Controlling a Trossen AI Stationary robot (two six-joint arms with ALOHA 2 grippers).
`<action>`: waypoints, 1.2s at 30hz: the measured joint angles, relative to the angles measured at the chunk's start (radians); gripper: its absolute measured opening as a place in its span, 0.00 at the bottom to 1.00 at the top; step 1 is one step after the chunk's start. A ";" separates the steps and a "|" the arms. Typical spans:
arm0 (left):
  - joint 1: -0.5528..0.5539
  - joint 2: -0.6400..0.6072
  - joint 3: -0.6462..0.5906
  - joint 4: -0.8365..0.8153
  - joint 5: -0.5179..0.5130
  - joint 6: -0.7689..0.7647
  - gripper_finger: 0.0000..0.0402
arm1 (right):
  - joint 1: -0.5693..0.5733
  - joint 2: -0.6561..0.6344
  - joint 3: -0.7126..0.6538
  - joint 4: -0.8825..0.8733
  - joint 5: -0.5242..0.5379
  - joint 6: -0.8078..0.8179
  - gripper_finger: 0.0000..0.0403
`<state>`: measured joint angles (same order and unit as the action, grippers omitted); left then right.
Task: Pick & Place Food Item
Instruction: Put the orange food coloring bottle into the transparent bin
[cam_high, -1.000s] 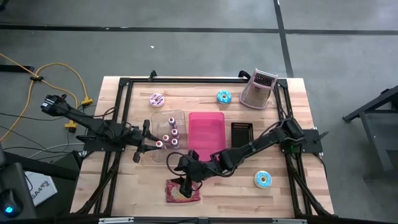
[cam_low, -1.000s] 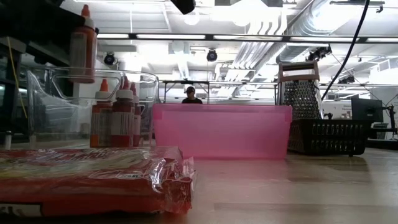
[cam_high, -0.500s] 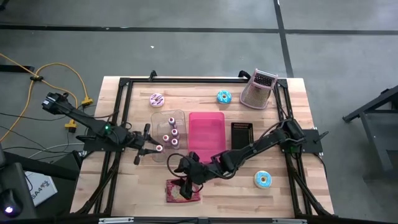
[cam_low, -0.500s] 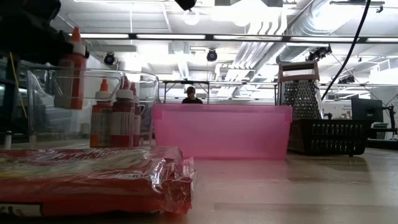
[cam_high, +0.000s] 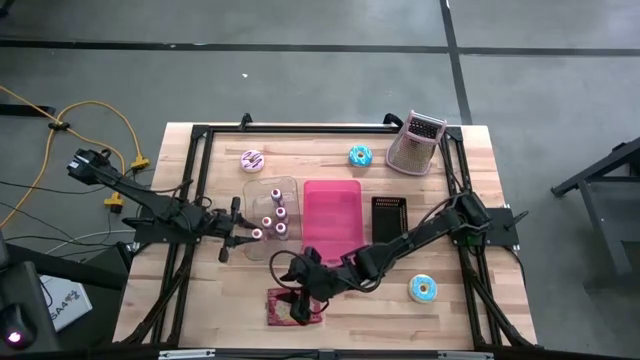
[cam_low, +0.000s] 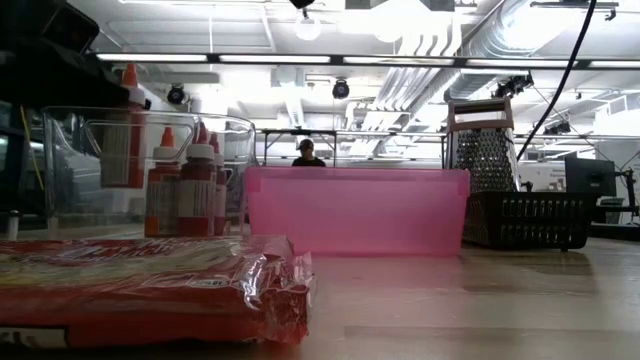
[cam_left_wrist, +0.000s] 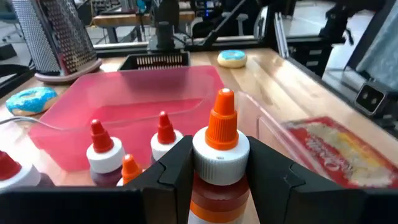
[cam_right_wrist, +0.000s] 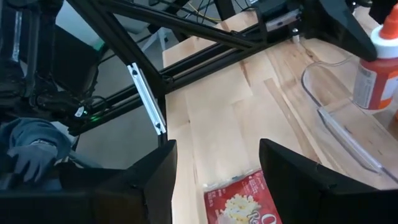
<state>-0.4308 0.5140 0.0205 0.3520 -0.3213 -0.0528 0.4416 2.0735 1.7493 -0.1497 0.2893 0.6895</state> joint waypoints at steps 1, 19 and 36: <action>0.001 0.000 0.000 -0.004 -0.007 0.003 0.29 | 0.000 0.000 0.000 0.003 0.000 0.000 0.53; 0.005 0.000 0.018 -0.037 -0.131 -0.026 0.32 | -0.001 0.000 0.000 0.004 0.000 -0.001 0.53; -0.113 -0.016 0.021 -0.110 -0.311 -0.106 0.32 | -0.001 0.000 0.000 0.003 0.000 -0.005 0.53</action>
<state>-0.5441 0.4977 0.0418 0.2420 -0.6320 -0.1590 0.4408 2.0735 1.7493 -0.1471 0.2893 0.6846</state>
